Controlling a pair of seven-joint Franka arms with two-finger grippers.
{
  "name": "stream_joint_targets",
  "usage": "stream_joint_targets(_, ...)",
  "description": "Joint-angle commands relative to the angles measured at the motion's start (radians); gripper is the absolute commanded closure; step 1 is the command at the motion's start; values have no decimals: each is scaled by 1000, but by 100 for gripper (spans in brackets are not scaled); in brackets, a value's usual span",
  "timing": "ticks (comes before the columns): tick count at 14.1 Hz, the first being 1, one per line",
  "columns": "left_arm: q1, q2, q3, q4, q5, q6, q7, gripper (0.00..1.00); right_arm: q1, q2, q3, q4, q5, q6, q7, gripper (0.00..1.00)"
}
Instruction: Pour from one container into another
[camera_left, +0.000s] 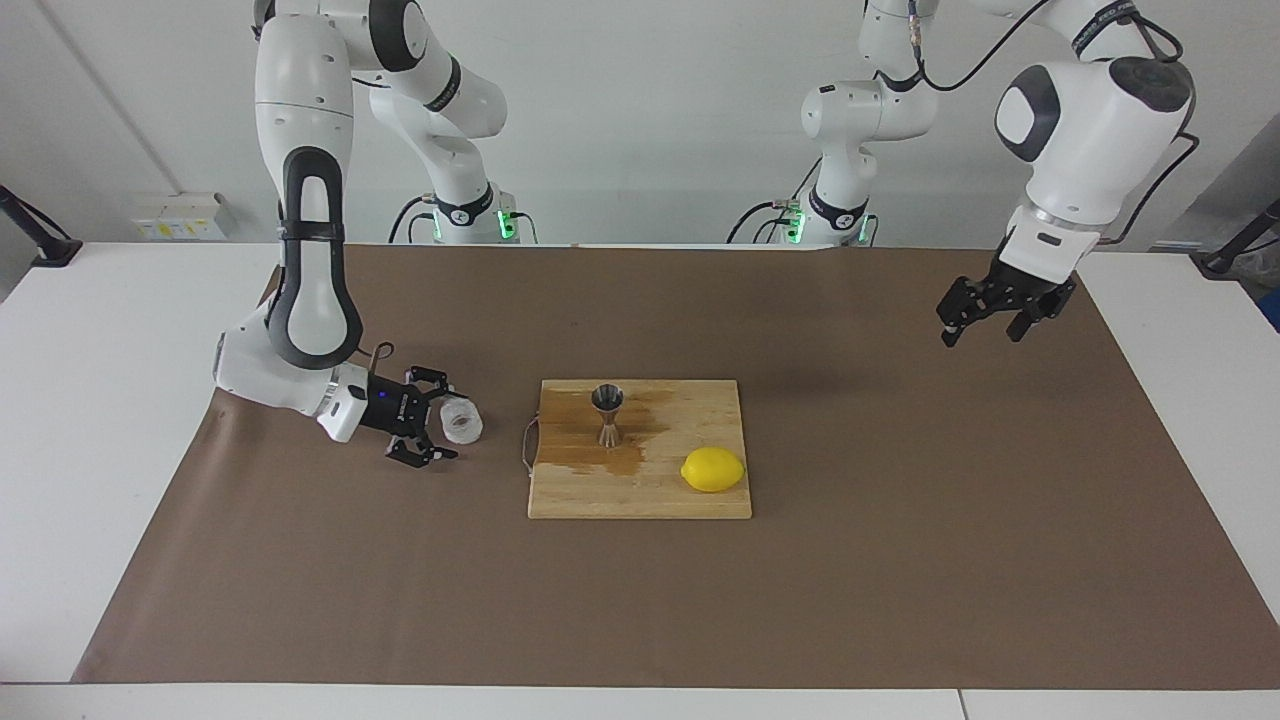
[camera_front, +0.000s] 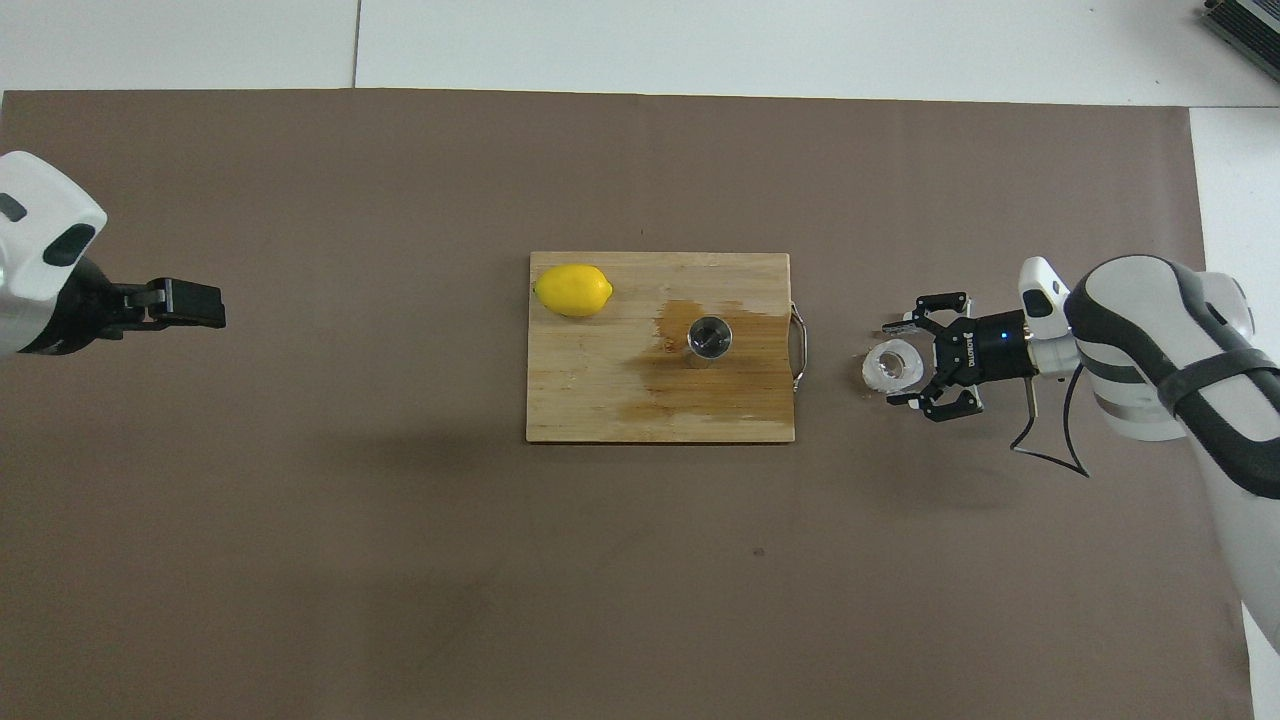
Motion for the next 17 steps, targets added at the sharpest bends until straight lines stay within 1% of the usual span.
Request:
stream_joint_targets(1, 5, 44, -2, 164, -14, -145, 31, 0, 2, -39, 5, -79, 60, 24, -35, 0)
stream_joint_targets(5, 15, 21, -2, 180, -13, -199, 100, 0, 4, -42, 4, -88, 61, 44, -55, 0)
stream_joint_targets(6, 18, 19, -2, 174, -13, -196, 100, 0, 4, -40, 5, -88, 61, 52, -60, 13)
stream_joint_targets(7, 17, 19, -5, 163, -13, -196, 91, 0, 4, -40, 4, -86, 61, 52, -60, 40)
stream_joint_targets(8, 15, 16, -5, 160, -13, -205, 93, 0, 4, -40, 4, -86, 61, 52, -60, 53)
stream_joint_targets(9, 15, 16, -6, 158, -13, -207, 91, 0, 2, -40, 5, -82, 61, 50, -60, 64)
stream_joint_targets(10, 15, 16, -5, 158, -13, -207, 91, 0, 2, -40, 5, -76, 61, 49, -60, 66)
stream_joint_targets(11, 17, 16, -5, 158, -13, -207, 91, 0, 2, -40, 5, -74, 61, 47, -60, 66)
stream_joint_targets(12, 18, 10, -3, 160, -14, -234, 90, 0, 2, -39, 5, -70, 61, 41, -58, 66)
stream_joint_targets(13, 18, 8, -2, 174, -16, -293, 90, 0, 2, -37, 5, -53, 61, 32, -51, 66)
stream_joint_targets(14, 18, 12, -6, 192, -16, -315, 90, 0, 4, -39, 7, -39, 61, 24, -36, 66)
stream_joint_targets(15, 17, 13, -12, 200, -16, -315, 90, 0, 2, -40, 17, -22, 61, 14, -4, 66)
stream_joint_targets(17, 14, 8, -16, 189, -18, -314, 93, 0, 12, -51, 27, 27, 43, -22, 117, 66)
